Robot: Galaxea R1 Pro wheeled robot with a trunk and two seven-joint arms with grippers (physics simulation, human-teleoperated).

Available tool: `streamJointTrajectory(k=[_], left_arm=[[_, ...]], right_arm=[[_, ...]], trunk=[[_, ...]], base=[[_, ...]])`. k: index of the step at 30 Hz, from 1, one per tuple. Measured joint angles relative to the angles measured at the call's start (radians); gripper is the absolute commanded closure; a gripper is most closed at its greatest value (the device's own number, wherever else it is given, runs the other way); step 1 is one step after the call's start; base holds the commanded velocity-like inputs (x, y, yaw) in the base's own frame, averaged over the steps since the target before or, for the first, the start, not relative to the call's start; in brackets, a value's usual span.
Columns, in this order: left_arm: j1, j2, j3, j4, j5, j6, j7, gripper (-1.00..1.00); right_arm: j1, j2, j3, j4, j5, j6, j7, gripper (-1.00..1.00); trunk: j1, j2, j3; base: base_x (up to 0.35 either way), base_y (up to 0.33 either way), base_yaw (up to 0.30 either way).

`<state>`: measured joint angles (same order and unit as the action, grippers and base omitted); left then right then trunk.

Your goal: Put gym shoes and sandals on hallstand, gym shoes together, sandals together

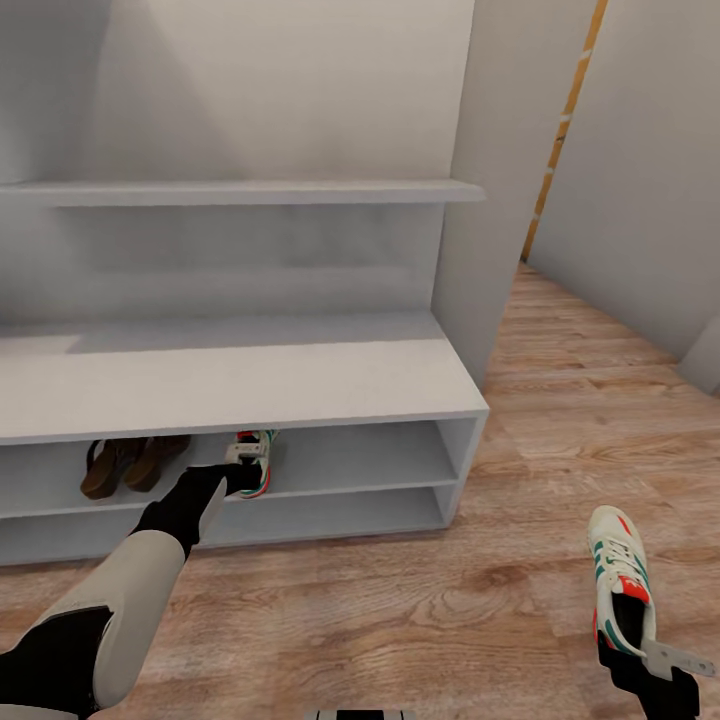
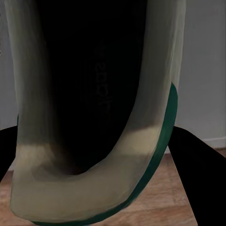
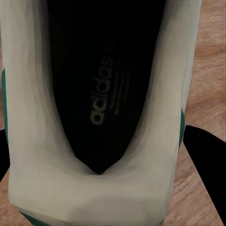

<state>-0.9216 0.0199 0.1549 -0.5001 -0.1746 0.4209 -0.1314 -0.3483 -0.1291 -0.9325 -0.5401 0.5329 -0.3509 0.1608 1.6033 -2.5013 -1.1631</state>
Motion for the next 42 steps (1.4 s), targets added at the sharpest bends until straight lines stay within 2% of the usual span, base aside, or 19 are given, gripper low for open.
streamJointTrajectory(k=[5, 10, 18, 40, 42], left_arm=[[0.000, -0.001, -0.001, 0.000, 0.000, -0.001, 0.000, 1.00], [0.000, 0.001, 0.000, 0.000, -0.001, 0.001, 0.000, 1.00], [0.001, 0.001, 0.000, 0.001, -0.001, 0.000, 0.000, 1.00], [0.003, 0.001, -0.001, 0.002, 0.001, -0.004, 0.000, 1.00], [0.003, 0.001, -0.001, 0.007, 0.001, -0.025, 0.001, 1.00]], right_arm=[[0.000, 0.001, 0.000, 0.000, -0.001, 0.000, 0.000, 1.00], [0.000, 0.000, -0.001, -0.001, -0.002, 0.000, -0.002, 1.00], [0.000, 0.000, -0.001, -0.002, -0.003, 0.000, -0.003, 1.00], [0.000, 0.000, -0.001, -0.001, -0.003, 0.000, -0.004, 1.00], [0.000, 0.000, -0.001, -0.002, -0.003, 0.000, -0.004, 1.00]], trunk=[[0.000, 0.000, 0.000], [0.002, -0.001, -0.023], [0.002, -0.001, -0.034], [0.002, -0.001, -0.037], [0.002, -0.001, -0.037]], base=[[0.000, 0.000, 0.000], [0.000, 0.000, 0.000], [0.000, 0.000, 0.000], [0.065, 0.000, 0.000], [0.197, 0.000, 0.000]])
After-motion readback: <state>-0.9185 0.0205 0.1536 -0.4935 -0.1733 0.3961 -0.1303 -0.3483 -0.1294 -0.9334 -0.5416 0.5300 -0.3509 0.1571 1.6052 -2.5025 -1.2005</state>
